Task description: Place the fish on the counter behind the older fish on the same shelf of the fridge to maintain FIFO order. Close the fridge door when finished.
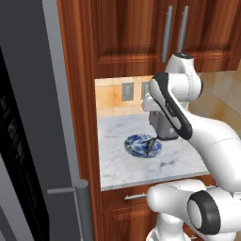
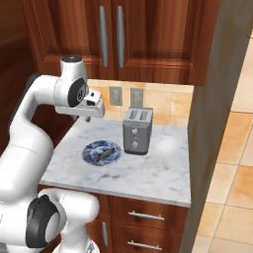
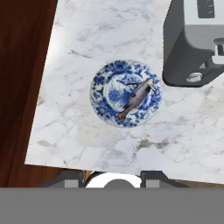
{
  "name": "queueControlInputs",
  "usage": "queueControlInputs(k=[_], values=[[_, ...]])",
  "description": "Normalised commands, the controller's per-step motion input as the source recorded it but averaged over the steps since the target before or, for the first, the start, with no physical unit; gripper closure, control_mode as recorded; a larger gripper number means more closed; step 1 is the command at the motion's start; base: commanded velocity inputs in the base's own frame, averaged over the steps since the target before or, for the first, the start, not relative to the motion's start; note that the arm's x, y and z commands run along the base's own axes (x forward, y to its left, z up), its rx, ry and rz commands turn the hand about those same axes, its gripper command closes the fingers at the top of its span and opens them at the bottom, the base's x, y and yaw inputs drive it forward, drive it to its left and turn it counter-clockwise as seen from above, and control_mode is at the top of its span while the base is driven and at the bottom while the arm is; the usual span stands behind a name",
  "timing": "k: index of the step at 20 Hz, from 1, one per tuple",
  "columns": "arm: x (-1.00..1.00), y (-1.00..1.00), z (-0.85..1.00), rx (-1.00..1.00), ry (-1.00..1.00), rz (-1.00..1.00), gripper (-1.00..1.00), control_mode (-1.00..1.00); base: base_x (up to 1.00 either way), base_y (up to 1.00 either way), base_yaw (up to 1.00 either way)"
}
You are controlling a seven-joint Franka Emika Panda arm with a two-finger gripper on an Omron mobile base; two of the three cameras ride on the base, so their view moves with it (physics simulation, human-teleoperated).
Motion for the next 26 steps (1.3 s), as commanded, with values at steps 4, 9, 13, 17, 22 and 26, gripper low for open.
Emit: queueControlInputs(k=[4,9,13,17,22,26], values=[[-0.19,0.0,-0.01,-0.01,-0.01,0.0,-1.0,-1.0,0.0,0.0,0.0],[-0.3,0.07,-0.22,-0.02,-0.01,-0.09,-1.0,-1.0,0.0,0.0,0.0],[-0.09,0.06,-0.43,0.03,-0.01,-0.59,-1.0,-1.0,0.0,0.0,0.0],[0.0,-0.17,-0.31,0.14,0.0,-0.37,-1.0,-1.0,0.0,0.0,0.0],[0.14,-0.16,-0.47,0.06,0.0,-0.1,-1.0,-1.0,0.0,0.0,0.0],[0.06,-0.08,-0.36,0.0,0.04,-0.04,-1.0,-1.0,0.0,0.0,0.0]])
